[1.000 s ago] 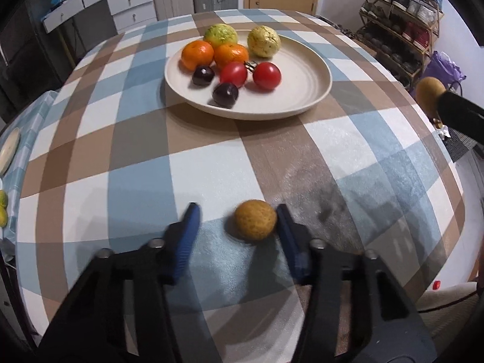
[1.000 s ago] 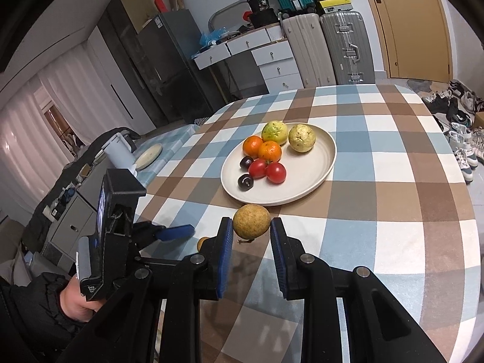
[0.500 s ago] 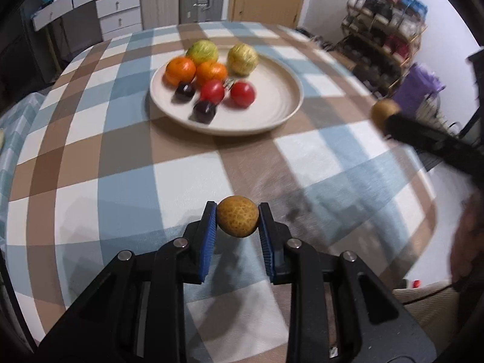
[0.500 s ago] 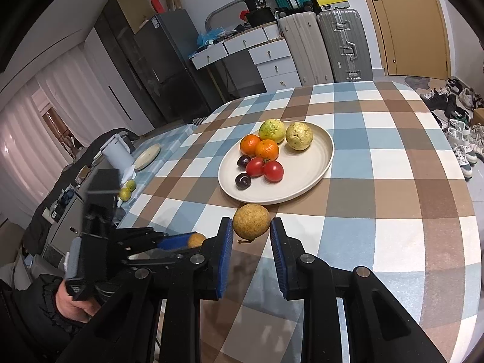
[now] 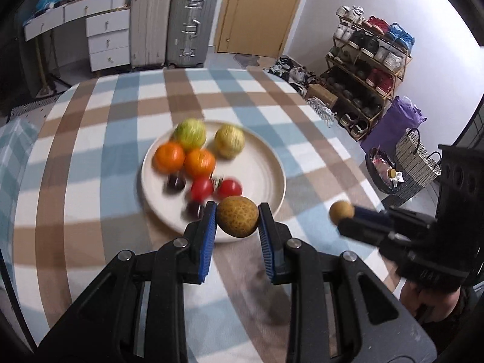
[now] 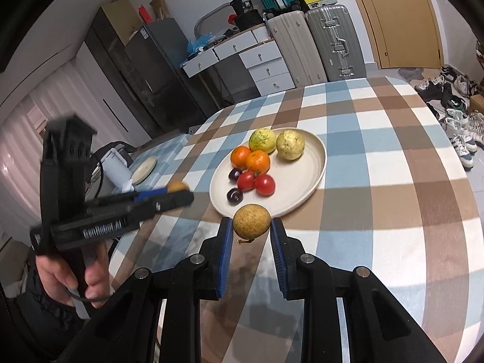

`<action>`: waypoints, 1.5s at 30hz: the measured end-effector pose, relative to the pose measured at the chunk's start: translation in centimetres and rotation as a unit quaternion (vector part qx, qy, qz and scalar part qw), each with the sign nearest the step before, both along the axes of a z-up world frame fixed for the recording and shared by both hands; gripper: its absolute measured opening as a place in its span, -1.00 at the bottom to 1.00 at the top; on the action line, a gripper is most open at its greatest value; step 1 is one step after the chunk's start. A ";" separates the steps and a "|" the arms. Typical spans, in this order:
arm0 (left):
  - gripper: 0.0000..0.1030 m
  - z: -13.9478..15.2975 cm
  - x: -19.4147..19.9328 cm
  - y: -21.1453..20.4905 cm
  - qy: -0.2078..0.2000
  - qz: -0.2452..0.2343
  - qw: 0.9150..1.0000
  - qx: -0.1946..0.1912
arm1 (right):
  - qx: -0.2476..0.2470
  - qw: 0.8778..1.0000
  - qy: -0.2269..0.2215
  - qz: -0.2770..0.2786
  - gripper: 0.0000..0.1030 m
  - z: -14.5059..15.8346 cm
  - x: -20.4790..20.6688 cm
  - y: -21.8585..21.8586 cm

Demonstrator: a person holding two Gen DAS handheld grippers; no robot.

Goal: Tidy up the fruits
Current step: 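Carry both brown fruits over the white plate and open both tools to release them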

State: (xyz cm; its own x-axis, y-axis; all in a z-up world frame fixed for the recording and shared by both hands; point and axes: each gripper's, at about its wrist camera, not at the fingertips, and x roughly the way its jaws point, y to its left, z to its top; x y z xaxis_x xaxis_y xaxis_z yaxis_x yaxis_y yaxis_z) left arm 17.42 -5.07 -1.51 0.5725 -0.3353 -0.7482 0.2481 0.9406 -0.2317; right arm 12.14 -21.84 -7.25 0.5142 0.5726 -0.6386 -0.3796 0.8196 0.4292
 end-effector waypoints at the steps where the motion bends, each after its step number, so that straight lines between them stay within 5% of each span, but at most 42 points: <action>1: -0.53 0.2 0.7 -0.1 0.002 -0.001 1.000 -0.007 | -0.006 1.000 -0.003 0.000 -0.49 0.2 0.5 0.2; 5: -0.53 -0.1 5.0 -0.7 0.043 -0.012 0.998 -0.042 | -0.015 1.000 -0.009 0.009 -0.49 0.6 2.4 1.1; 15: -0.53 -5.0 11.9 -2.7 0.112 -0.025 0.993 -0.022 | -0.042 0.999 0.015 0.023 -0.49 -2.0 8.5 2.9; 24: -0.53 -8.0 14.2 -3.2 0.138 -0.023 0.990 -0.035 | -0.051 0.998 0.035 0.027 -0.49 -4.6 11.5 3.3; 35: -0.51 -8.3 15.2 -3.1 0.149 -0.008 0.989 -0.025 | -0.042 0.997 0.056 0.029 -0.49 -5.9 13.3 3.5; 39: -0.02 -7.4 14.6 -2.9 0.141 -0.011 0.989 -0.045 | -0.032 0.998 0.060 0.012 -0.32 -6.0 13.8 3.5; 41: 0.22 -6.8 14.2 -3.2 0.136 -0.014 0.990 -0.042 | -0.014 0.998 0.064 0.017 0.16 -5.9 13.7 3.4; 45: 0.32 -5.1 12.7 -3.3 0.107 -0.017 0.994 -0.030 | -0.009 0.999 0.046 0.015 0.19 -4.7 12.6 3.1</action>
